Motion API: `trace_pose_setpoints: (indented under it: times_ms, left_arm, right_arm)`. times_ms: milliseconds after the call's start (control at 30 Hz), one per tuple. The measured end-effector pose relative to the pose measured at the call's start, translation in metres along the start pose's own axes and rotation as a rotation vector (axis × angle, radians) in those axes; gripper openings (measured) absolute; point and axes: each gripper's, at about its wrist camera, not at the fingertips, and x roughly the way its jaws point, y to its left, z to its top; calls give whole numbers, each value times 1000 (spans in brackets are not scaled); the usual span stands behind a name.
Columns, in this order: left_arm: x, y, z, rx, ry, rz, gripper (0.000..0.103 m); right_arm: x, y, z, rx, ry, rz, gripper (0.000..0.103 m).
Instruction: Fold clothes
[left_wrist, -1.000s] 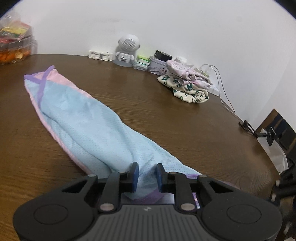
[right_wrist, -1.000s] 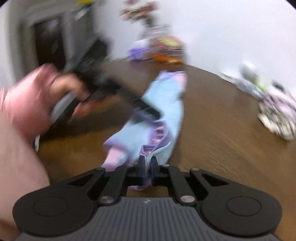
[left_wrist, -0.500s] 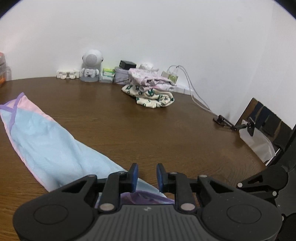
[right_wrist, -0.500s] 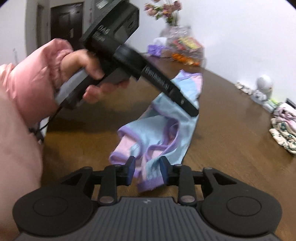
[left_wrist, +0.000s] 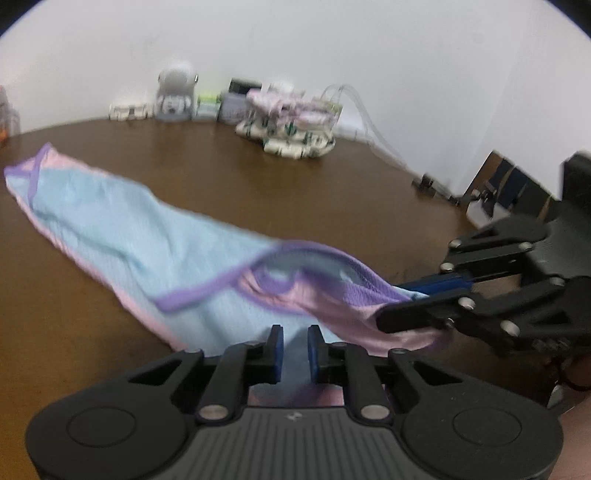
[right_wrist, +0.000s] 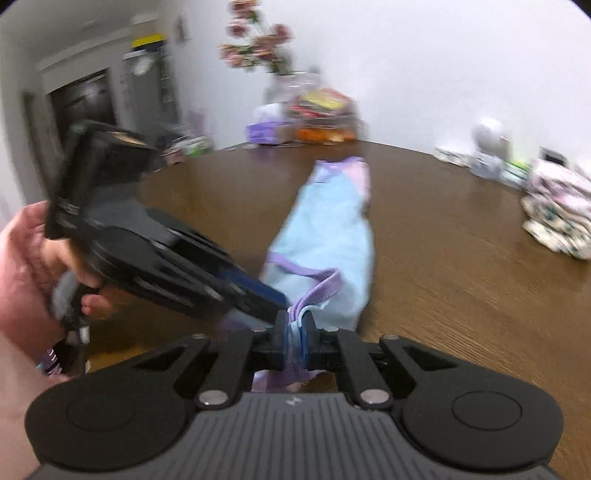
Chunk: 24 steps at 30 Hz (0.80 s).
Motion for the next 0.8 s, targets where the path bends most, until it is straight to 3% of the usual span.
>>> trace_pose_setpoints:
  times_ms: [200, 267, 300, 400, 500, 567, 667, 733, 800]
  left_arm:
    - [-21, 16, -3, -91, -45, 37, 14]
    - [-34, 26, -2, -121, -83, 61, 19]
    - [-38, 30, -1, -137, -102, 78, 27]
    - [-36, 38, 8, -134, -112, 173, 39]
    - [-28, 39, 17, -104, -94, 238, 40]
    - [-22, 44, 23, -132, -86, 234, 40]
    - [-15, 58, 27, -225, -76, 213, 32]
    - [-16, 65, 25, -281, -90, 193, 5]
    - [-17, 71, 22, -337, -105, 172, 4]
  right_arm:
    - [20, 21, -3, -90, 90, 21, 7]
    - [22, 19, -6, -71, 101, 23, 7]
    - [23, 19, -8, -62, 105, 25, 7]
    - [22, 20, -12, -52, 103, 26, 8]
    - [21, 19, -13, -34, 95, 26, 8]
    - [22, 18, -13, -25, 92, 27, 8]
    - [25, 17, -12, -17, 91, 27, 8]
    - [26, 17, -11, -21, 92, 26, 8]
    - [27, 18, -10, -31, 96, 24, 9]
